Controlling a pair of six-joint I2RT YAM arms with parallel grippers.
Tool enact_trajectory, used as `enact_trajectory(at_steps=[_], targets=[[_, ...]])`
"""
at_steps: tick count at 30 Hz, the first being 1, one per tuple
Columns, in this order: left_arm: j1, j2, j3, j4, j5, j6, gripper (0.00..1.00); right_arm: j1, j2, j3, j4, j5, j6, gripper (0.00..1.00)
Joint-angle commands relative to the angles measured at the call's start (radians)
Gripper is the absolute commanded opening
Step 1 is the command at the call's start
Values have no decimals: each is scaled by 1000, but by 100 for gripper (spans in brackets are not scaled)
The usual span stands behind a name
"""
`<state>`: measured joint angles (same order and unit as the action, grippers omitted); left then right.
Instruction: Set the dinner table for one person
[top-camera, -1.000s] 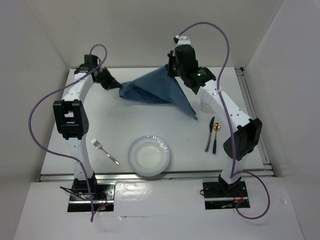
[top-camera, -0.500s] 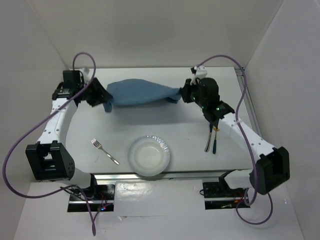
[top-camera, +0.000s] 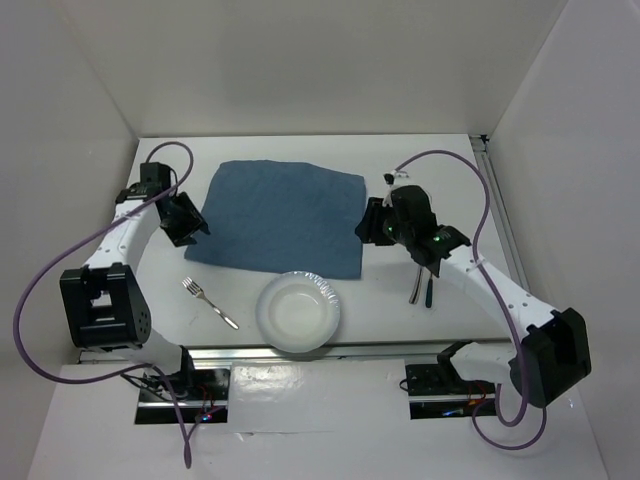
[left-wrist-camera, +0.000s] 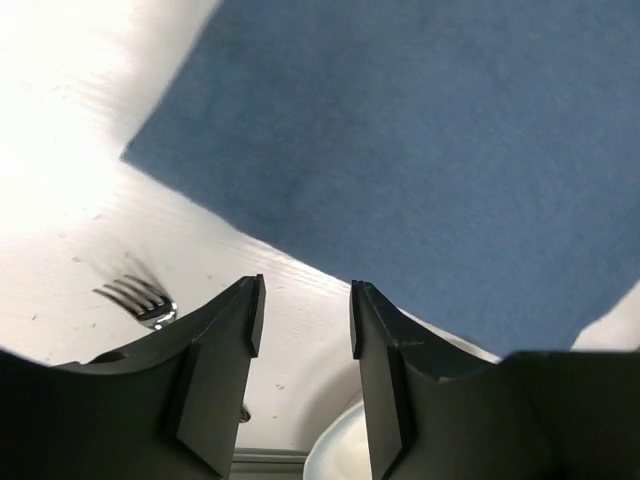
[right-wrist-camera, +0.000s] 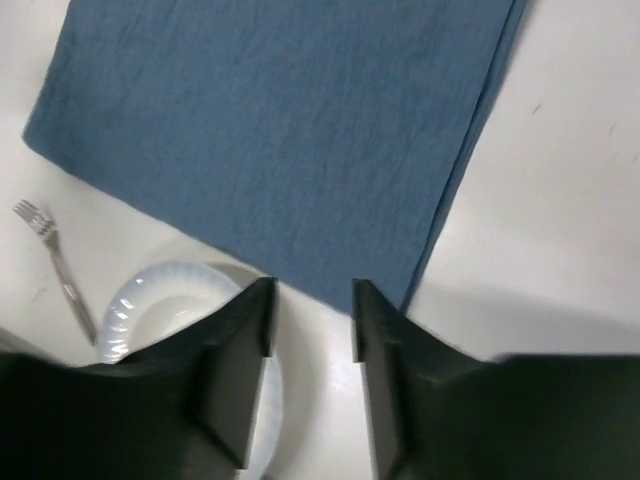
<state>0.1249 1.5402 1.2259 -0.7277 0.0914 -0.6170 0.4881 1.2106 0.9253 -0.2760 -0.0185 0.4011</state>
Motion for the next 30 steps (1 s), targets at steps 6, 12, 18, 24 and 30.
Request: enact_trajectory(at_steps=[6, 12, 18, 24, 30], targets=[[153, 107, -55, 7, -50, -84, 74, -34, -10, -160, -20, -193, 307, 58], [249, 224, -88, 108, 88, -86, 85, -34, 12, -227, -11, -140, 423, 82], [249, 356, -31, 152, 169, -95, 81, -68, 47, -273, 67, -120, 544, 84], [228, 420, -13, 175, 179, -95, 54, -46, 193, -249, 124, -66, 625, 81], [219, 431, 15, 185, 214, -95, 0, -7, 309, -218, 149, 9, 708, 69]])
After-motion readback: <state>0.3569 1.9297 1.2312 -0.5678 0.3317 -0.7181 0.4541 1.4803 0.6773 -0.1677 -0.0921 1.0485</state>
